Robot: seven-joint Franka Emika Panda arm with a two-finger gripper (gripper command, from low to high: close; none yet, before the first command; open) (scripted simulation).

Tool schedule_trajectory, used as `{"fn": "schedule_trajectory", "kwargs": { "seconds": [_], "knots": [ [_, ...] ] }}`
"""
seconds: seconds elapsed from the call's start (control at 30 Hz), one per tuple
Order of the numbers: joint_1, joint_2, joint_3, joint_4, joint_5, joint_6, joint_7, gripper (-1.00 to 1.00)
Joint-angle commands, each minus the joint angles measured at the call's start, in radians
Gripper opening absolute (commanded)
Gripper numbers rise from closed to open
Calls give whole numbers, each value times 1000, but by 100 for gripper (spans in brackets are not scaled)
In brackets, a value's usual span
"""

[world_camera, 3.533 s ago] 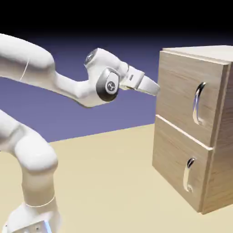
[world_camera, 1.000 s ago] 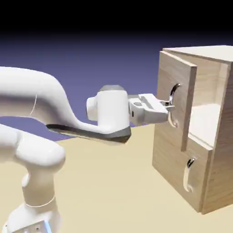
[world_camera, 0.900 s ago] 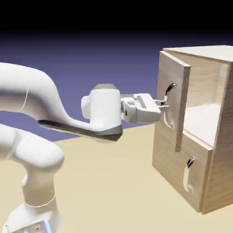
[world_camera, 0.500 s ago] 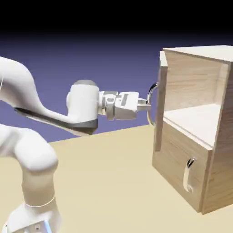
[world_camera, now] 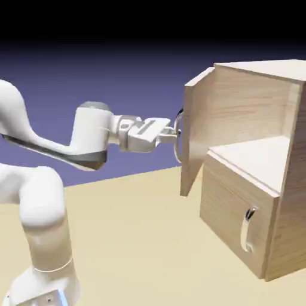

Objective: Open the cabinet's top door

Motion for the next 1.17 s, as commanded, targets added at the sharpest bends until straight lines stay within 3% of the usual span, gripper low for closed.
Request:
{"fn": "schedule_trajectory", "kwargs": {
  "seconds": [0.0, 0.23, 0.5, 0.83, 1.13],
  "knots": [
    [10, -5, 25, -1, 45, -28, -16, -100],
    [76, 13, 232, 38, 350, -263, -88, -100],
    [33, 156, 521, 220, 652, -596, -93, -100],
    [-256, 342, 883, 559, 866, -963, -56, -100],
    [-560, 360, 1146, 808, 974, -1155, -66, -100]
  ]
}}
